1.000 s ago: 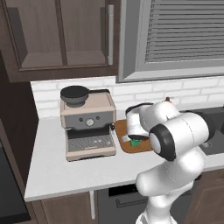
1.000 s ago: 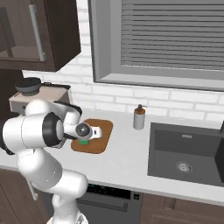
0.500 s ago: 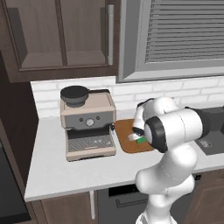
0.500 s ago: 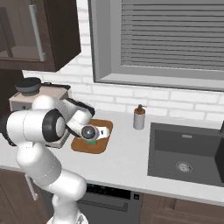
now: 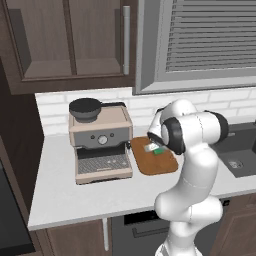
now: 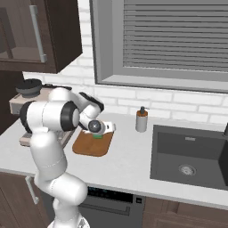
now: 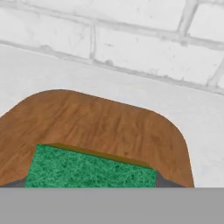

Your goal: Pick up the sponge from the counter and clean the cutting board by briefly scrubbing or pressing down on the cutting board. Once finished, release the sponge.

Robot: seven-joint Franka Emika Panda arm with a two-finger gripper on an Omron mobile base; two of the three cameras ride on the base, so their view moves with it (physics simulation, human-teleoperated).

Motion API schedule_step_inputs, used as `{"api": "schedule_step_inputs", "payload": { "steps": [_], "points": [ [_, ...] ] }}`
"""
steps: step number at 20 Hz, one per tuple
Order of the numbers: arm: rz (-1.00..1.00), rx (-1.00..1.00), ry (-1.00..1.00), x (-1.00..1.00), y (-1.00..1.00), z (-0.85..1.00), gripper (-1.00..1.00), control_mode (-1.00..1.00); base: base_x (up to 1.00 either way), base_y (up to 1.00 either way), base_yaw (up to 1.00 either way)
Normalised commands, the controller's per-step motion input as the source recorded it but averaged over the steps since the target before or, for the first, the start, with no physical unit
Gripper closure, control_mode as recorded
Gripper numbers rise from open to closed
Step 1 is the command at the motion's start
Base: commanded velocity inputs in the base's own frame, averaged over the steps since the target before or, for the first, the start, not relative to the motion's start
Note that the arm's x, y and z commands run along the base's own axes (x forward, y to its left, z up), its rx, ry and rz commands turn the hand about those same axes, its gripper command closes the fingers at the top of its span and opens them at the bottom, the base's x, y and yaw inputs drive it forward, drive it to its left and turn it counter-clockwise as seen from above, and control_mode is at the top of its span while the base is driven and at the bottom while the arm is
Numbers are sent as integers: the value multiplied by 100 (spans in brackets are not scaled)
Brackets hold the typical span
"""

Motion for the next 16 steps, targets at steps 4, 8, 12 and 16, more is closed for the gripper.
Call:
{"api": "schedule_step_inputs", "payload": {
  "steps": [4,8,12,16],
  "points": [
    [0,-7,0,98,12,-2,100,-100,0,0,0],
    [0,-1,0,58,6,-17,100,-100,0,0,0],
    [0,0,0,28,-5,-32,100,-100,0,0,0],
    [0,0,0,5,-66,-29,100,-100,0,0,0]
  ]
}}
